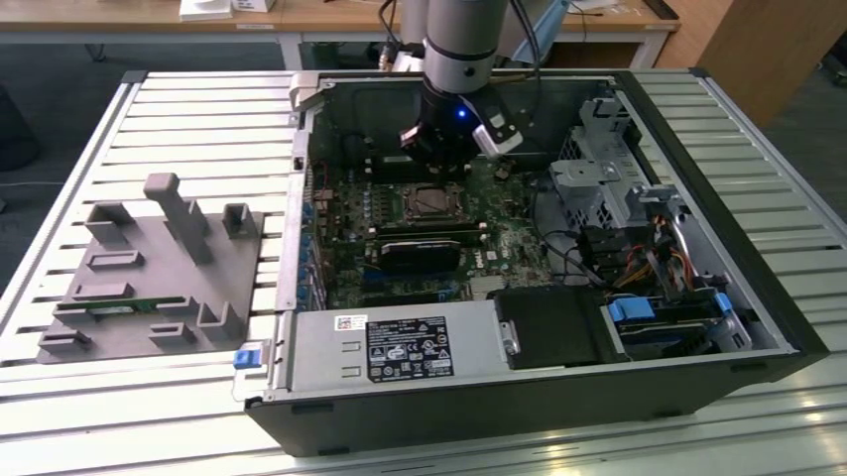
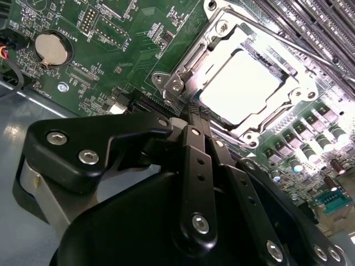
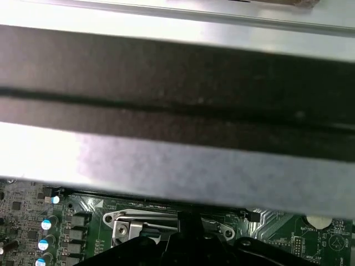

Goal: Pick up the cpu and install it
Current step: 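Install the second cpu locking lever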

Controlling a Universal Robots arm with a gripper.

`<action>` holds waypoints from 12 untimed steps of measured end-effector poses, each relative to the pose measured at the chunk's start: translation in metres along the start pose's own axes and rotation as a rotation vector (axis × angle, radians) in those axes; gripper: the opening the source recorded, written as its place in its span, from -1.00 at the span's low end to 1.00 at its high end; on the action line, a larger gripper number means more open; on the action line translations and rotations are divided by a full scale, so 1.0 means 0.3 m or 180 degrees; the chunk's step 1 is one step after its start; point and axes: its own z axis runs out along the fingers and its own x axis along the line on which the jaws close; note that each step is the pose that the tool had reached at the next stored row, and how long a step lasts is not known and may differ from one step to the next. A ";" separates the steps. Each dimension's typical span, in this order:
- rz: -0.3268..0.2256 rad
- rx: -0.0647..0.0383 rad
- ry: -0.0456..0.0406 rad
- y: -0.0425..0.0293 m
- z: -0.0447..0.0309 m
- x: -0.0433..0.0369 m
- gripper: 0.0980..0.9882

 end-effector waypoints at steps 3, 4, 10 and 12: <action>0.0000 0.0001 0.0000 -0.005 -0.001 0.001 -0.98; 0.0000 0.0001 0.0000 -0.007 -0.001 0.001 -0.98; 0.0000 0.0002 0.0001 -0.011 -0.005 0.001 -0.98; 0.0000 0.0001 0.0000 -0.010 -0.016 0.001 -0.98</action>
